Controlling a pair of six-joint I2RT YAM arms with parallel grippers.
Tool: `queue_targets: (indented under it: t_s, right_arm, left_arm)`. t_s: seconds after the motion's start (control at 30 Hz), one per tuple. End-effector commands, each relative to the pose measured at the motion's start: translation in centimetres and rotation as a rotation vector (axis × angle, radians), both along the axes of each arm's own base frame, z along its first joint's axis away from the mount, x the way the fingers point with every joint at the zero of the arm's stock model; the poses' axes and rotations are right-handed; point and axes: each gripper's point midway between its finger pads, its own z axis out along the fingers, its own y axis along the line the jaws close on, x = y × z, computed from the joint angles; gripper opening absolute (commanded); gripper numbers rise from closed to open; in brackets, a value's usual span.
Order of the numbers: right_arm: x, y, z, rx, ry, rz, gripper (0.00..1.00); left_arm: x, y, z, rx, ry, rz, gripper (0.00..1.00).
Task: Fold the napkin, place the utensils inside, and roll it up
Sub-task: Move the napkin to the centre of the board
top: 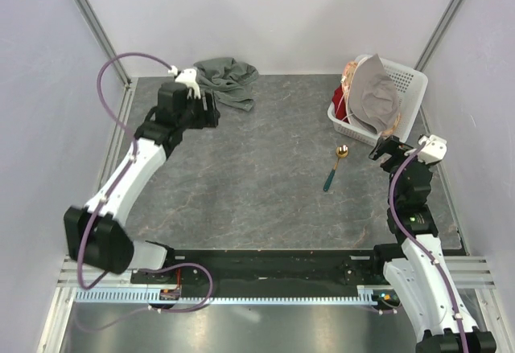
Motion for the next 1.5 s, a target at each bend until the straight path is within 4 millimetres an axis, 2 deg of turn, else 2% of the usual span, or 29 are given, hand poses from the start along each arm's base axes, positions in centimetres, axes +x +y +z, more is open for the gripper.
queue_targets:
  t_s: [0.0, 0.03, 0.07, 0.1, 0.13, 0.23, 0.27, 0.33, 0.37, 0.4, 0.6, 0.67, 0.7, 0.73, 0.8, 0.87, 0.9, 0.97, 1.0, 1.03, 1.13, 1.23, 1.27, 1.3, 1.33, 1.37, 1.4, 1.43, 1.47]
  right_arm:
    - [0.4, 0.1, 1.1, 0.019, -0.02, -0.001, 0.98]
    - [0.4, 0.1, 1.0, 0.02, -0.016, 0.0, 0.98]
    - [0.5, 0.2, 1.0, 0.021, -0.014, 0.005, 0.98]
    - [0.6, 0.2, 0.8, 0.022, -0.007, 0.006, 0.98]
    - [0.6, 0.2, 0.9, 0.022, -0.009, 0.006, 0.98]
    - [0.6, 0.3, 0.8, 0.02, 0.002, 0.009, 0.98]
    - [0.7, 0.3, 0.8, 0.02, 0.004, 0.008, 0.98]
    - [0.8, 0.3, 0.7, 0.02, 0.005, 0.008, 0.98]
    - [0.9, 0.3, 0.7, 0.018, 0.006, 0.008, 0.98]
    - [1.0, 0.3, 0.5, 0.018, 0.014, 0.011, 0.98]
    - [2.0, 0.8, -0.3, 0.02, 0.049, 0.035, 0.98]
    - [2.3, 1.0, -0.4, 0.021, 0.054, 0.047, 0.98]
    - [2.4, 1.1, -0.7, 0.02, 0.063, 0.048, 0.98]
    - [2.5, 1.2, -0.7, 0.022, 0.064, 0.056, 0.98]
    - [2.7, 1.3, -0.8, 0.019, 0.07, 0.062, 0.98]
    - [2.8, 1.4, -0.9, 0.018, 0.073, 0.065, 0.98]
    - [2.8, 1.4, -0.8, 0.013, 0.075, 0.067, 0.98]
    - [2.8, 1.6, -0.8, 0.007, 0.077, 0.083, 0.98]
    - [2.8, 1.6, -0.7, 0.0, 0.076, 0.089, 0.98]
    - [2.8, 1.8, -0.7, -0.004, 0.079, 0.098, 0.98]
    - [3.0, 2.9, -0.4, -0.016, 0.078, 0.166, 0.98]
    - [3.3, 5.2, 0.0, -0.013, 0.065, 0.296, 0.95]
    - [3.5, 6.0, 0.4, 0.0, 0.045, 0.333, 0.95]
    - [3.5, 6.9, 0.4, 0.015, 0.037, 0.38, 0.94]
    - [3.6, 8.1, 0.9, 0.043, 0.016, 0.431, 0.93]
    - [3.6, 9.4, 0.7, 0.055, 0.024, 0.481, 0.92]
    - [3.6, 10.5, 1.0, 0.067, 0.021, 0.522, 0.91]
    - [3.5, 11.6, 1.1, 0.083, 0.023, 0.562, 0.91]
    - [3.1, 13.4, 1.1, 0.087, 0.032, 0.616, 0.9]
  left_arm:
    - [6.7, 0.3, 3.9, -0.202, -0.064, 0.028, 0.75]
    - [8.7, 0.9, 2.1, -0.239, -0.022, 0.068, 0.75]
    - [9.9, 1.2, 1.9, -0.236, -0.026, 0.089, 0.75]
    - [11.5, 1.4, 3.2, -0.226, -0.062, 0.108, 0.75]
    - [13.4, 2.2, 0.3, -0.194, -0.017, 0.164, 0.76]
    - [16.9, 2.7, -0.5, -0.194, -0.019, 0.214, 0.76]
    - [18.3, 3.1, -3.6, -0.171, 0.029, 0.246, 0.76]
    - [20.4, 3.5, -3.4, -0.179, 0.009, 0.28, 0.76]
    - [21.4, 3.5, -6.2, -0.171, 0.048, 0.288, 0.76]
    - [22.5, 3.6, -5.4, -0.183, 0.026, 0.296, 0.76]
    - [26.8, 2.9, -9.5, -0.217, 0.034, 0.302, 0.75]
    - [27.6, 2.5, -10.4, -0.235, 0.04, 0.292, 0.76]
    - [28.2, 2.3, -9.9, -0.254, 0.026, 0.29, 0.77]
    - [28.5, 2.2, -11.4, -0.257, 0.046, 0.29, 0.77]
    - [29.2, 2.0, -11.4, -0.274, 0.029, 0.292, 0.77]
    - [29.7, 1.2, -11.9, -0.295, 0.017, 0.253, 0.63]
    - [29.8, 0.9, -12.0, -0.298, 0.012, 0.229, 0.43]
    - [29.8, 0.7, -11.8, -0.293, 0.002, 0.208, 0.26]
    - [29.6, 0.5, -11.5, -0.292, 0.0, 0.193, 0.09]
    - [29.4, 0.6, -11.4, -0.289, -0.002, 0.187, 0.04]
    - [27.9, 0.3, -8.5, -0.3, -0.056, 0.155, 0.02]
    - [25.0, 0.1, -4.1, -0.344, -0.129, 0.125, 0.02]
    - [23.1, 0.1, -1.6, -0.373, -0.181, 0.116, 0.02]
    - [22.0, 0.1, -0.7, -0.387, -0.196, 0.116, 0.02]
    - [20.9, 0.2, -0.1, -0.398, -0.202, 0.118, 0.02]
    - [19.2, 0.4, -0.9, -0.408, -0.175, 0.126, 0.02]
    - [17.4, 0.4, 2.4, -0.425, -0.223, 0.109, 0.02]
    - [16.0, 0.3, 3.6, -0.435, -0.235, 0.097, 0.02]
    - [14.3, 0.0, 3.0, -0.436, -0.212, 0.084, 0.02]
